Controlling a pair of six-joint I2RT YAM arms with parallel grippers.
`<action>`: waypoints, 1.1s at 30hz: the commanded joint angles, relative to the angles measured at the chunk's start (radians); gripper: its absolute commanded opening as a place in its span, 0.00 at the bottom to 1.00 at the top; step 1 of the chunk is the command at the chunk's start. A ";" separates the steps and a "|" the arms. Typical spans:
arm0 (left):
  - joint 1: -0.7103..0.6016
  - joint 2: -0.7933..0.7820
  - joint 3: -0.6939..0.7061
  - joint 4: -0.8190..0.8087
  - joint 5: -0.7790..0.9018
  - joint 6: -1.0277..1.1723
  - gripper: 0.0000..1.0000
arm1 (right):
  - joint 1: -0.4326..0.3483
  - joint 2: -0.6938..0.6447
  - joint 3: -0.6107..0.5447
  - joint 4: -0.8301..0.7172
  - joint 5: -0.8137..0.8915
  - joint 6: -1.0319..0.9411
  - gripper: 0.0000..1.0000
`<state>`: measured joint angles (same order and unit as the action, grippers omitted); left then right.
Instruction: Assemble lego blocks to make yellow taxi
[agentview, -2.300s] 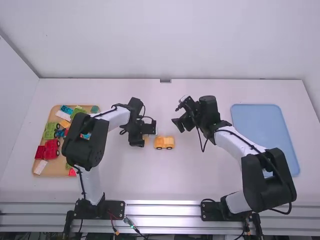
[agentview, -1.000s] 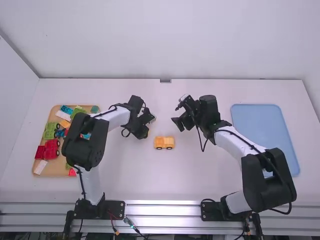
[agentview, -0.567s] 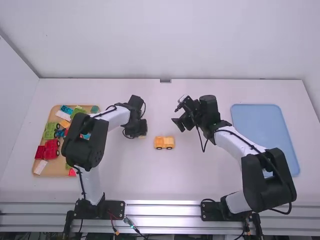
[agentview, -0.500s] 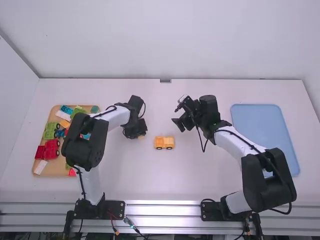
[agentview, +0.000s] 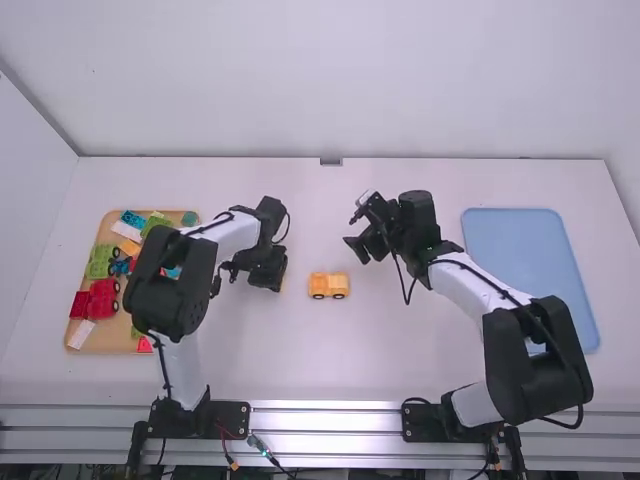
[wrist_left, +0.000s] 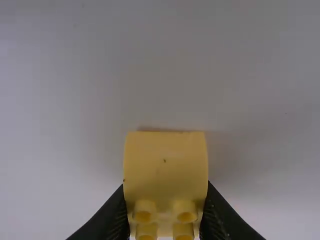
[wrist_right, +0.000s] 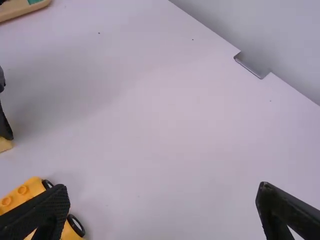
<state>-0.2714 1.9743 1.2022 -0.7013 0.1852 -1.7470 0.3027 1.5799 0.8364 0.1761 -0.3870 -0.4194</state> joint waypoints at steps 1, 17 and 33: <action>-0.010 0.014 -0.018 -0.006 0.047 -0.178 0.02 | -0.001 -0.031 -0.007 -0.001 -0.010 0.004 0.99; -0.010 0.014 -0.084 0.123 0.048 -0.169 0.99 | -0.001 -0.031 -0.007 -0.004 -0.010 0.004 0.99; -0.009 0.014 0.206 -0.225 -0.061 0.317 0.99 | -0.001 -0.031 -0.007 -0.008 0.025 0.003 0.98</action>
<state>-0.2741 1.9842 1.3594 -0.9180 0.1734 -1.5620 0.3027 1.5795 0.8364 0.1696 -0.3763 -0.4175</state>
